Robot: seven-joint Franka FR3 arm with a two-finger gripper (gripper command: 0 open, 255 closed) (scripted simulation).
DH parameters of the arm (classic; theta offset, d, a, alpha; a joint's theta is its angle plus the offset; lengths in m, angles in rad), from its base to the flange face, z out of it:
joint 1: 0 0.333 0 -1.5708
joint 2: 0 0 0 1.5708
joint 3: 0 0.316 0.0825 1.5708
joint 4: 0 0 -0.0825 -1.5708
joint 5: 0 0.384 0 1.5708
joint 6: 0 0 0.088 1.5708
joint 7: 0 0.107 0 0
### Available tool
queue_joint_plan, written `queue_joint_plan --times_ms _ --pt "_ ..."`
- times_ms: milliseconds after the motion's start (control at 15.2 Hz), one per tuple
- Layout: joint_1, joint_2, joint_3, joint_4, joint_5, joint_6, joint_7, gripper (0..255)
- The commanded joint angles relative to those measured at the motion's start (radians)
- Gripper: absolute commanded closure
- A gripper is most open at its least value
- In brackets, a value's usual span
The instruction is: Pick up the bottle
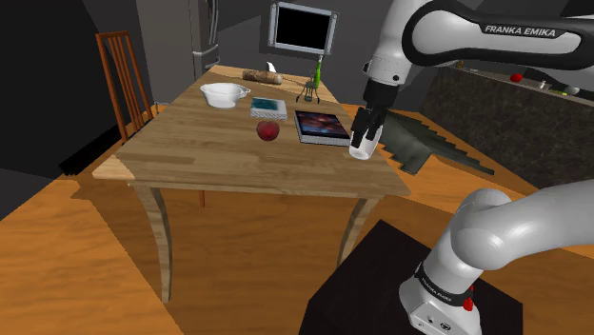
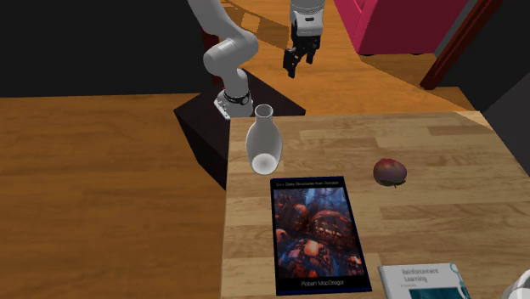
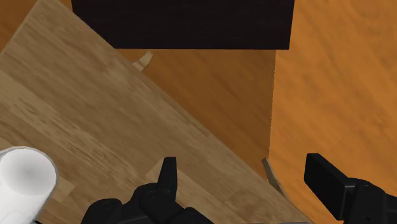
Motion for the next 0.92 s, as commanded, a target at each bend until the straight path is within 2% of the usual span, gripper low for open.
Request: queue_joint_plan --times_ms 0,462,858 --pt "0.0 0.0 0.0 0.0 0.0 0.0 0.0 0" --pt "-0.051 0.088 -0.133 0.12 -0.088 -0.008 -0.158 0" --pt "-0.079 0.197 -0.241 0.262 -0.133 -0.015 -0.292 0"
